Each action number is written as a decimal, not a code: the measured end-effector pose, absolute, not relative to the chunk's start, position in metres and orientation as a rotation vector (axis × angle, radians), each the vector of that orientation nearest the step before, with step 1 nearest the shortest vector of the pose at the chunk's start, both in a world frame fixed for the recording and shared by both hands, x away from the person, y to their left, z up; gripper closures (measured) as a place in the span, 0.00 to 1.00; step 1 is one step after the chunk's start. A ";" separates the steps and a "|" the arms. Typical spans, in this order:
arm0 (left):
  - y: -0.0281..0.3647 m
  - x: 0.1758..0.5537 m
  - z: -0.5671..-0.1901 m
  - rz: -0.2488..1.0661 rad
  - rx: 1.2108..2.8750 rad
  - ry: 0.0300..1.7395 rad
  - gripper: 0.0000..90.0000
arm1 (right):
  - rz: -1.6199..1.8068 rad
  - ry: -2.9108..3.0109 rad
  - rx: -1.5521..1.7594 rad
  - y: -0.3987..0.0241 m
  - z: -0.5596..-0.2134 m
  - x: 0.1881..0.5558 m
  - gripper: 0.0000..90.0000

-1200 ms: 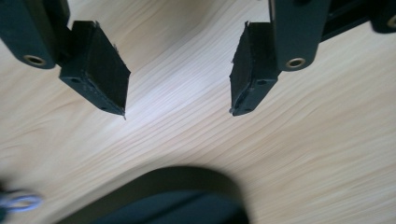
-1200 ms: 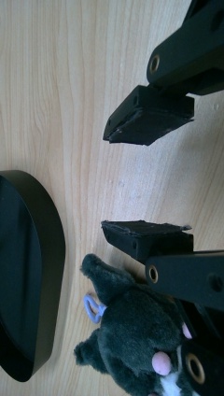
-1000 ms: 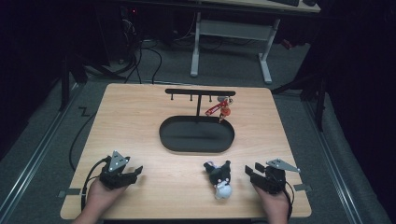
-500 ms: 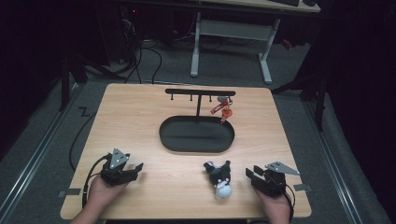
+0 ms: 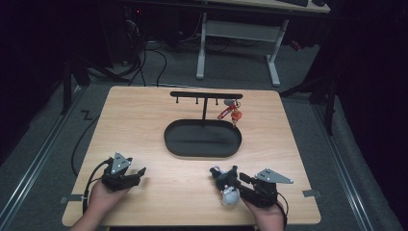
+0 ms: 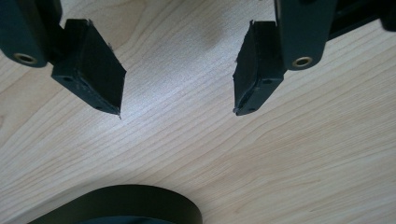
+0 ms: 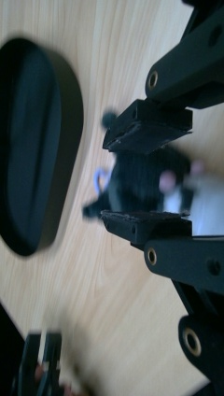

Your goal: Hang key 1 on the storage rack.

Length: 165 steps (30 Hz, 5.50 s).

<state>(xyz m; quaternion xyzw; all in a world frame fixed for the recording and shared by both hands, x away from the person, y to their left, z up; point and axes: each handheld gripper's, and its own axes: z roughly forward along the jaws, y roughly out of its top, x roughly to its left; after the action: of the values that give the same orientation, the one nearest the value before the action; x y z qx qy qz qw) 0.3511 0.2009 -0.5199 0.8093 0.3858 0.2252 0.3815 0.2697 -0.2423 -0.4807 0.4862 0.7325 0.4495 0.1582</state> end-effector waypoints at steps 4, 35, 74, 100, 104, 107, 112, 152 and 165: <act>0.197 0.350 -0.517 0.585 2.071 0.959 0.38 | 1.317 2.171 1.316 -0.222 -0.478 0.260 0.75; 0.183 0.346 -0.513 0.583 2.095 0.883 0.38 | 1.032 2.252 1.323 -0.232 -0.463 0.263 0.57; 0.182 0.347 -0.503 0.522 2.106 0.859 0.38 | 0.254 2.673 1.328 -0.213 -0.466 0.327 0.24; 0.190 0.345 -0.510 0.532 2.124 0.888 0.38 | 0.209 2.740 1.274 -0.201 -0.456 0.336 0.54; 0.189 0.345 -0.511 0.540 2.134 0.877 0.38 | 0.220 2.718 1.303 -0.206 -0.444 0.335 0.54; 0.191 0.345 -0.510 0.541 2.129 0.874 0.38 | 0.209 2.702 1.339 -0.209 -0.439 0.336 0.54; 0.192 0.345 -0.509 0.539 2.115 0.864 0.37 | 0.218 2.686 1.408 -0.213 -0.434 0.341 0.54; 0.192 0.336 -0.514 0.593 2.161 0.807 0.20 | 0.292 2.615 1.509 -0.209 -0.351 0.404 0.54; 0.193 0.335 -0.515 0.607 2.179 0.805 0.20 | 0.311 2.571 1.563 -0.209 -0.331 0.422 0.54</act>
<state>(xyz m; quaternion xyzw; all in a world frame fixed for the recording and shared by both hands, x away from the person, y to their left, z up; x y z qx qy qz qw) 0.3345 0.1932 -0.5155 0.8460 0.3127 0.2356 0.3621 0.4221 -0.2085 -0.3310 0.5157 0.8486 0.1025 0.0585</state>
